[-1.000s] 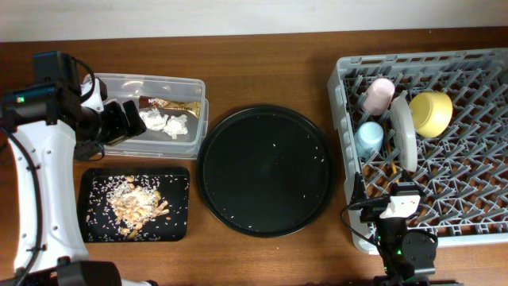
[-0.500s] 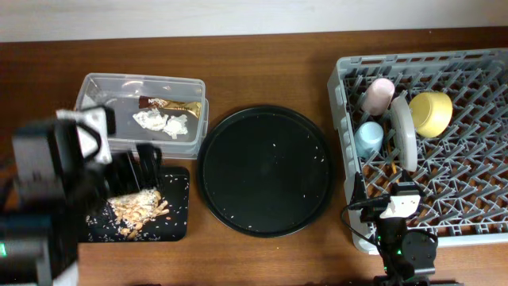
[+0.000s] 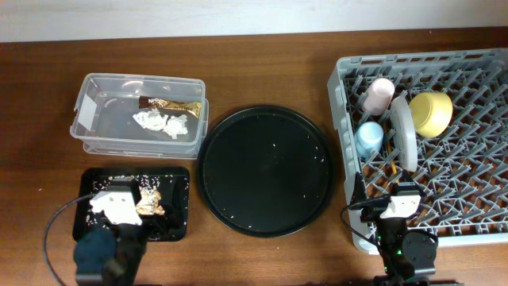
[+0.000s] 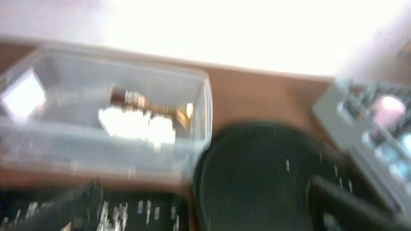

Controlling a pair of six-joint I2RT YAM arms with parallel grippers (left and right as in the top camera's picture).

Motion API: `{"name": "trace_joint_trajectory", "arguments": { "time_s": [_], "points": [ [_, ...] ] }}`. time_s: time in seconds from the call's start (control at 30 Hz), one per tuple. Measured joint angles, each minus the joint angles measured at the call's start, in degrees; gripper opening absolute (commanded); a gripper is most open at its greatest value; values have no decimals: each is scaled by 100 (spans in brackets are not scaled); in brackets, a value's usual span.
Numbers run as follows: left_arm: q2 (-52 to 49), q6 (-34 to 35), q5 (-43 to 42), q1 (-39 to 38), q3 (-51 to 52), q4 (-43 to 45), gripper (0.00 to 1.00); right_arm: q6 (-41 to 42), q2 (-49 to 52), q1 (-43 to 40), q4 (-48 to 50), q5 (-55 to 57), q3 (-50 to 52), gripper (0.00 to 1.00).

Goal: Sort waste into correct bins and load items into the dishwasher rack

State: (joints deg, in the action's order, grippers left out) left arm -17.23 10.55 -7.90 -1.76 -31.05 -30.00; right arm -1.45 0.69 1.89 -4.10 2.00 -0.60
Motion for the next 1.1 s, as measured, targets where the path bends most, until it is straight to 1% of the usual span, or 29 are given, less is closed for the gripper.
{"name": "trace_joint_trajectory", "arguments": {
  "time_s": [0.1,0.17,0.27,0.3,0.5,0.63,0.7,0.83,0.93,1.1],
  "points": [
    [542,0,2,-2,876,1292,99,-2,0,0,0,2,0,98],
    [778,2,2,0,1349,2004,99,-4,0,0,0,2,0,98],
    [1084,0,4,0,1943,2706,99,-2,0,0,0,2,0,98],
    [1165,2,2,0,2107,2809,99,-9,0,0,0,2,0,98],
    [1491,0,2,0,2846,2907,99,-2,0,0,0,2,0,98],
    [1613,-72,2,-2,3010,2608,99,-4,0,0,0,2,0,99],
    [1617,-199,2,0,3010,2603,99,-7,0,0,0,2,0,98],
    [1628,-807,4,0,3010,2601,99,-4,0,0,0,2,0,98],
    [1628,-1110,122,0,3010,2588,99,-7,0,0,0,2,0,98],
    [1628,-1316,527,2,3010,2542,99,-7,0,0,0,2,0,99]
  ]
}}
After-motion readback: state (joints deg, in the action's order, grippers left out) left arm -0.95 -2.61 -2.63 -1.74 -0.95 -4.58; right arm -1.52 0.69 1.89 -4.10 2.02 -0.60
